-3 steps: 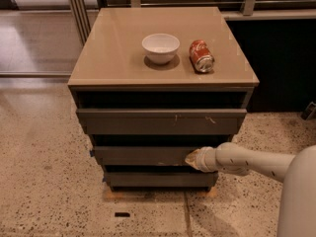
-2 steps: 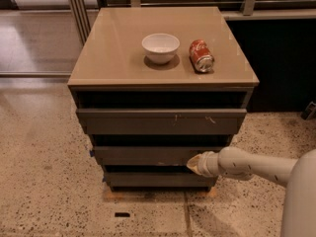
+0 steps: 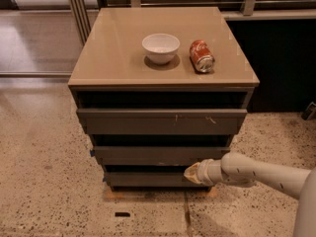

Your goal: Close middle drawer

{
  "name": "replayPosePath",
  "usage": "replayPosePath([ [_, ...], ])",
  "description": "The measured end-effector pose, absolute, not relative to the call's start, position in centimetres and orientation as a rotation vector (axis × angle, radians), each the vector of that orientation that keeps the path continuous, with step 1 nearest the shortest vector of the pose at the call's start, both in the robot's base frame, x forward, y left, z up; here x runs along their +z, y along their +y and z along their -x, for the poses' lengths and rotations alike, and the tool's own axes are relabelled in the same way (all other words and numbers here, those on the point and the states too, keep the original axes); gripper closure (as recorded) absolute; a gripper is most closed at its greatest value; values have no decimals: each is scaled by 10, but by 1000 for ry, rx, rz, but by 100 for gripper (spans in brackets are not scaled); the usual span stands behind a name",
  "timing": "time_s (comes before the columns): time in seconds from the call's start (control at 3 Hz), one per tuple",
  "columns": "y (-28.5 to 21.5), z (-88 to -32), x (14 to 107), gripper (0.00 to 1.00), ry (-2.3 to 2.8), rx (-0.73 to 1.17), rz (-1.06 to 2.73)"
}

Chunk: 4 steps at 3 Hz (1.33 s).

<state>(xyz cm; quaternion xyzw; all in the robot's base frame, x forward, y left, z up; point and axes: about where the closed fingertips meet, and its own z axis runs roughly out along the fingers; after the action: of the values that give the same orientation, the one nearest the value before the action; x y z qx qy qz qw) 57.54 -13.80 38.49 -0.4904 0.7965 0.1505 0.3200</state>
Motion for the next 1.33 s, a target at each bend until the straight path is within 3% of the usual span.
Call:
replayPosePath([
  [1.0,-138,-575,385,13,2093,396,1289],
  [1.33,-138,-575,385,0,2093,396,1289],
])
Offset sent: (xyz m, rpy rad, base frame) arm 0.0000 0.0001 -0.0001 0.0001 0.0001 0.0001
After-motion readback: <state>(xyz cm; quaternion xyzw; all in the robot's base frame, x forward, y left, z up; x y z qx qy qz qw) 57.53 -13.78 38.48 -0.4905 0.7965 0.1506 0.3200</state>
